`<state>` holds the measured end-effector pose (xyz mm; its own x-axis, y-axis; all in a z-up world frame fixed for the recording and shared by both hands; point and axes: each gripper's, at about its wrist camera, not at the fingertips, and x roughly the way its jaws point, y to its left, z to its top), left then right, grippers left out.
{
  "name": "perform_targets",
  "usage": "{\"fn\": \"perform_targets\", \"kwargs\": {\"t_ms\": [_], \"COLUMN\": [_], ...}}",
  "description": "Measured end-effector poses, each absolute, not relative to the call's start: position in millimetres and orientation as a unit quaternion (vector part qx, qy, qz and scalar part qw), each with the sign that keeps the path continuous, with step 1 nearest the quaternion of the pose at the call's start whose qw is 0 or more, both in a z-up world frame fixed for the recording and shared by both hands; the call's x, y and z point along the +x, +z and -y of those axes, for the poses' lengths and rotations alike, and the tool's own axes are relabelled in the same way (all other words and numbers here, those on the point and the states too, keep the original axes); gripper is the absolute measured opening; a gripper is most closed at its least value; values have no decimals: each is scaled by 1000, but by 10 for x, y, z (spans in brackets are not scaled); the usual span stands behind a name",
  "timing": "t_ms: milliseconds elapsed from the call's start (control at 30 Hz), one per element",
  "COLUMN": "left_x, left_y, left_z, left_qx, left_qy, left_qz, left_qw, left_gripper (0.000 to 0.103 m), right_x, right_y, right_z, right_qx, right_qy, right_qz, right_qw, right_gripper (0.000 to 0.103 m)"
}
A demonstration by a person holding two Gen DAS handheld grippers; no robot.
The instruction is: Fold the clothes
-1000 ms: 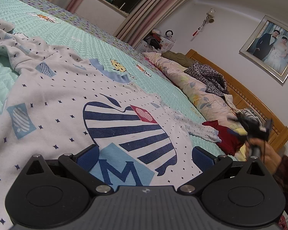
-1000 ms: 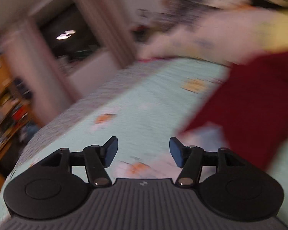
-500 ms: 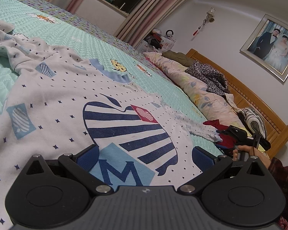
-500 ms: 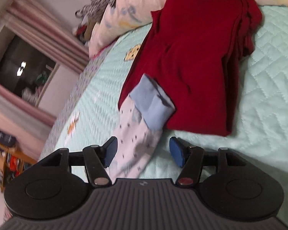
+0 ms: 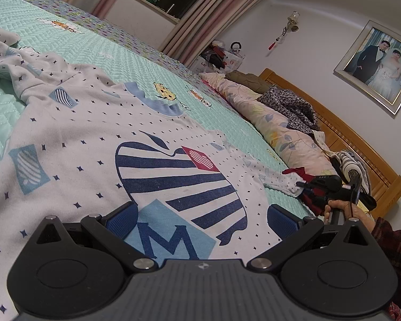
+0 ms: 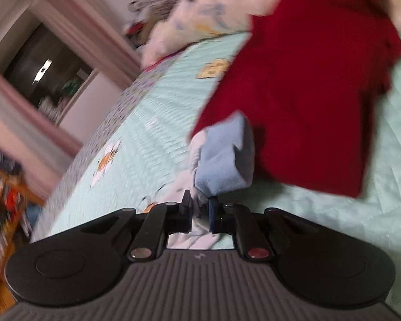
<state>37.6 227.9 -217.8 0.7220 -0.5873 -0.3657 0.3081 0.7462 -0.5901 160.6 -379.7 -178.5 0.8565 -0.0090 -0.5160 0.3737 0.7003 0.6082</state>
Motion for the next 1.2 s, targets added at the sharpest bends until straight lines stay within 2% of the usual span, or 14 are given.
{"fn": "perform_targets", "kwargs": {"t_ms": [200, 333, 967, 1067, 1100, 1133, 1200], "left_x": [380, 383, 396, 387, 381, 379, 374], "left_y": [-2178, -2180, -2171, -2167, -2164, -2164, -2165], "left_z": [-2277, -2284, -2289, -2288, -2285, -2284, -2283], "left_qx": [-253, -253, -253, -252, -251, -251, -252], "left_qy": [-250, -250, -250, -249, -248, -248, -249], "left_qz": [-276, -276, -277, -277, -277, -277, -277], "left_qw": [893, 893, 893, 893, 893, 893, 893], "left_gripper": [102, 102, 102, 102, 102, 102, 102], "right_x": [1528, 1729, 1438, 1127, 1009, 927, 892], "right_y": [-1288, -1554, -2058, -1933, -1859, -1768, -1577], "right_z": [3775, 4141, 4124, 3917, 3798, 3636, 3222], "right_qx": [298, 329, 445, 457, 444, 411, 323], "right_qy": [-102, -163, -162, -224, -244, -248, -204], "right_qz": [-149, -235, -224, -204, -195, -190, -190], "right_qw": [937, 900, 852, 837, 840, 856, 904], "right_gripper": [12, 12, 14, 28, 40, 45, 45]}}
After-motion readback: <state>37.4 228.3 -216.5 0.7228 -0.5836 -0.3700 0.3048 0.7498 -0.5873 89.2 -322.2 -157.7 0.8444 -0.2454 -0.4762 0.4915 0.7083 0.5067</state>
